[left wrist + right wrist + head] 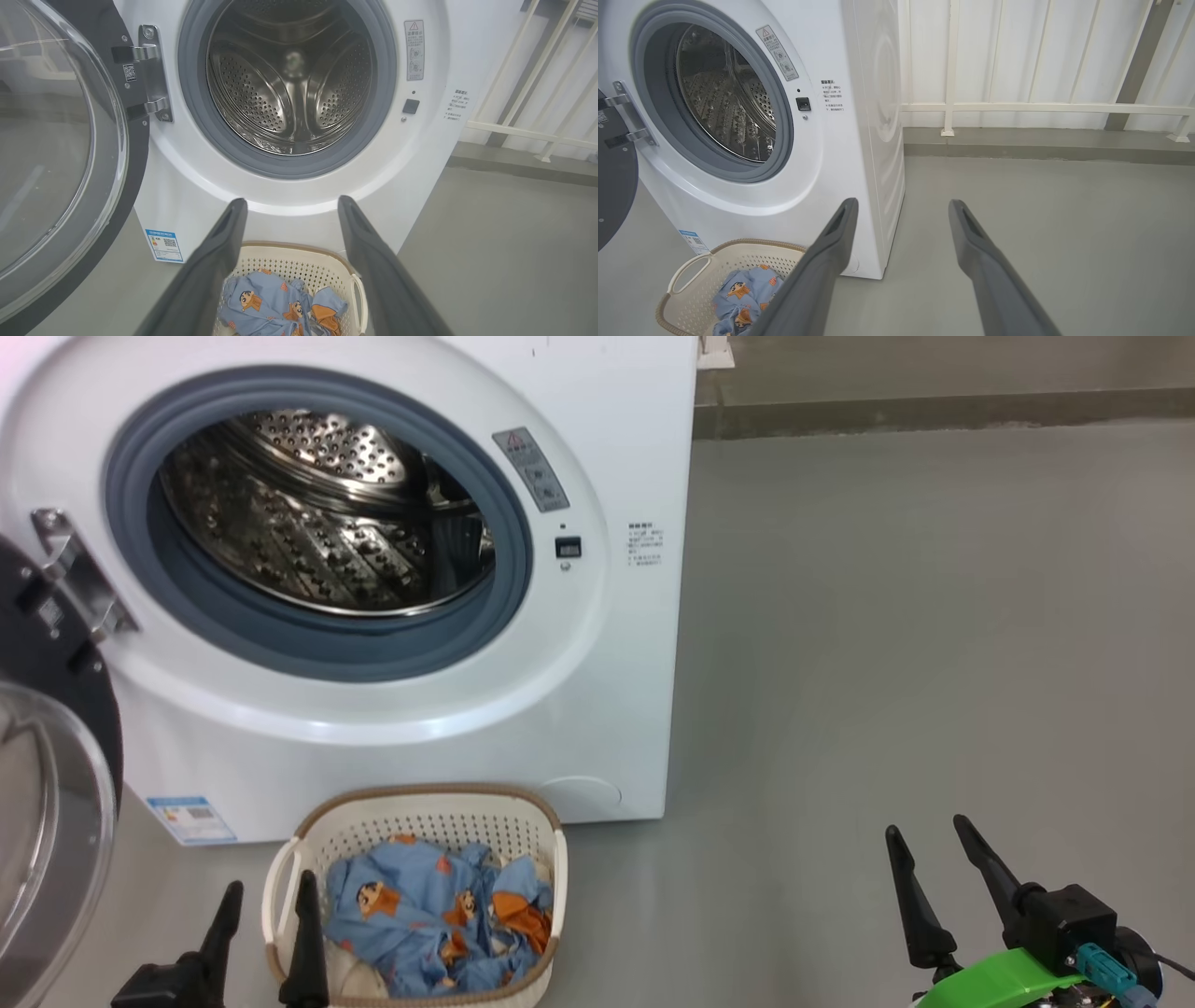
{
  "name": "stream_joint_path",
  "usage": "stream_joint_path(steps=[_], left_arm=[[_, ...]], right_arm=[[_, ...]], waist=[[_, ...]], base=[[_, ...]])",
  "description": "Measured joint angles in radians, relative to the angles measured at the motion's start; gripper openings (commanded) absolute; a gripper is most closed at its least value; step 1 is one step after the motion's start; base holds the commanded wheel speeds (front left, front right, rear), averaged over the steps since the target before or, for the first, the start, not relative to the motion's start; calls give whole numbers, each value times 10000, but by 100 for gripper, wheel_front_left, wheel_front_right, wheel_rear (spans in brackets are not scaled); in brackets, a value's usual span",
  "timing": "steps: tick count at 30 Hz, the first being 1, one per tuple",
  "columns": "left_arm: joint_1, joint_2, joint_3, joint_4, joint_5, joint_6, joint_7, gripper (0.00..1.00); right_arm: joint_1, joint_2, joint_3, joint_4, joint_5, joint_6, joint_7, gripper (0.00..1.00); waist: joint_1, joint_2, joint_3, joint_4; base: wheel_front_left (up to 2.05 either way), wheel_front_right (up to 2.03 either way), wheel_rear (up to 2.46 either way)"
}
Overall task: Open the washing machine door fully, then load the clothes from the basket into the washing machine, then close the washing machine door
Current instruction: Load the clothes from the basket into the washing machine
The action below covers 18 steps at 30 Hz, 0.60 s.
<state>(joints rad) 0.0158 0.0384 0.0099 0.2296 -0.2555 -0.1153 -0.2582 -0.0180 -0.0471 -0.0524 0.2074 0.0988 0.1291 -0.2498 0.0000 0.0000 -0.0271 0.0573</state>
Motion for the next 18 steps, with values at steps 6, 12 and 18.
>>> stream_joint_path(steps=[6,12,18], left_arm=[[-40,-2,44,10,138,50,0,100],[-40,-2,17,42,142,36,0,100],[-36,-2,-50,46,205,31,0,100]], right_arm=[[-1,2,50,31,0,0,0,100],[-1,2,65,36,-2,0,0,100],[-1,2,82,44,-2,0,0,100]], waist=[[0,0,-57,21],[0,0,-102,50],[0,0,-134,59]], base=[[129,-129,0],[47,-47,0],[0,0,0]])
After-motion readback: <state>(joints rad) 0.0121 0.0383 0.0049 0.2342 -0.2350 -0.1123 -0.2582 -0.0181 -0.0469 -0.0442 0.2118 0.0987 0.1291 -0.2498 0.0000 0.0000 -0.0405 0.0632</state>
